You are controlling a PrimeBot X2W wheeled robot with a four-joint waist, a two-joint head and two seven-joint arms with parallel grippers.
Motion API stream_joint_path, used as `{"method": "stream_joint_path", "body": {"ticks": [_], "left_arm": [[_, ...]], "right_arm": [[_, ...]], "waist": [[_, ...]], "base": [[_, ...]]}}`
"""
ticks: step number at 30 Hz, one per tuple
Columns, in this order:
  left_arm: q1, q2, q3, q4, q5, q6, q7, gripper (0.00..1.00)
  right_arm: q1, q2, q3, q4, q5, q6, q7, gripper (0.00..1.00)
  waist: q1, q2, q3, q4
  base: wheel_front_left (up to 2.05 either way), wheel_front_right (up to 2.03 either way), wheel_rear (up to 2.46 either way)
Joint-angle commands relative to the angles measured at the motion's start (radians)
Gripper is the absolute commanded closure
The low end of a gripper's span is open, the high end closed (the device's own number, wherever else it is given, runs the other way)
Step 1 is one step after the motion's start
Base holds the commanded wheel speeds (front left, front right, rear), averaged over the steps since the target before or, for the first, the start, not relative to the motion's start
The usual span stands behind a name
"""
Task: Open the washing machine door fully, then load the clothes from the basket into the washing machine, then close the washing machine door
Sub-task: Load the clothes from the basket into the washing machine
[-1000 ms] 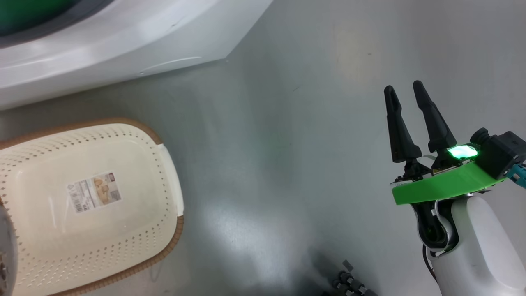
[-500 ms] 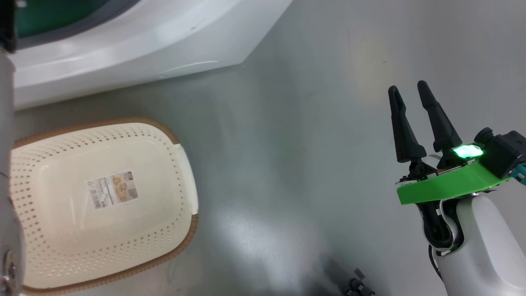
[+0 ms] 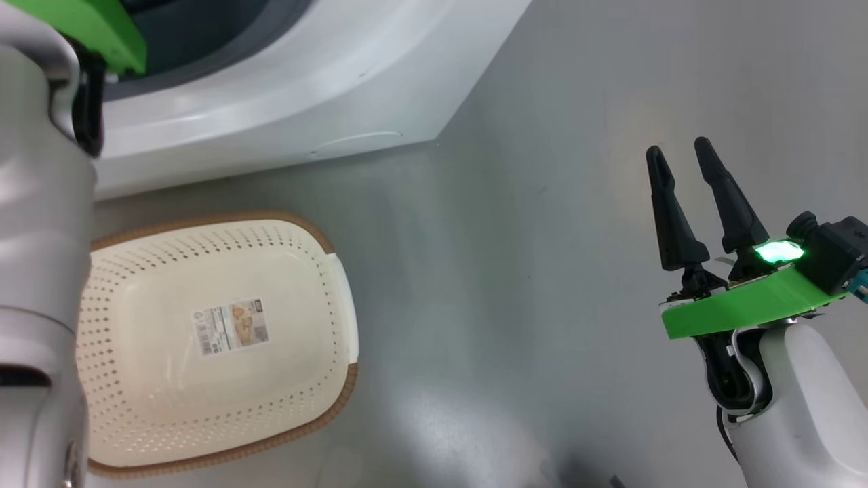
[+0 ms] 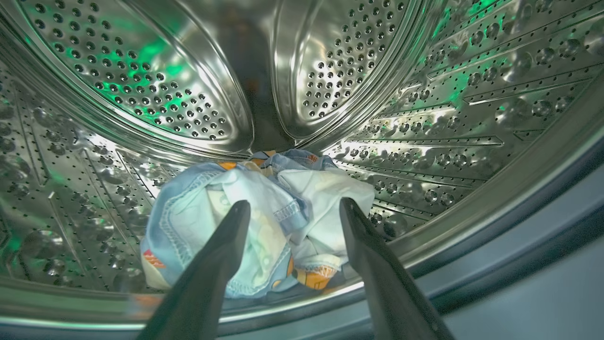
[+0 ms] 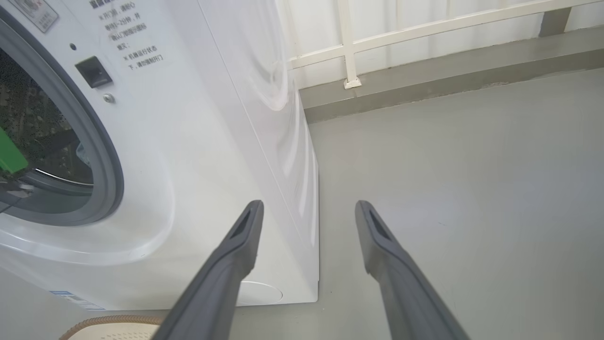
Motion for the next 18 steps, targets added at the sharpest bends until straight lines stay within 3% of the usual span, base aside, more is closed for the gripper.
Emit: {"method": "stream_joint_path", "body": {"ticks": [1,9,18], "left_arm": [[0.014,0.032,0.003,-0.024,-0.006,-0.004,-0.008,0.00],[0.139,0.029,0.009,-0.116,-0.021,-0.007,-0.027,0.00],[0.382,0.065,0.045,-0.393,-0.015,0.024,-0.028,0.00]], "right_arm": [[0.024,-0.010,0.023,-0.018,-0.006,0.002,-0.005,0.00],[0.039,-0.017,0.021,-0.010,-0.004,0.002,-0.005,0.00],[0.057,-0.024,0.023,-0.001,-0.002,0.002,-0.005,0.00]], "waist": [[0.0000,-0.0001,-0.020,0.014],[0.0000,-0.0001,-0.071,0.033],[0.0000,-0.0001,-0.151,0.051]], "base": [[0.00,0.00,0.00],[0.00,0.00,0.00],[0.00,0.00,0.00]]}}
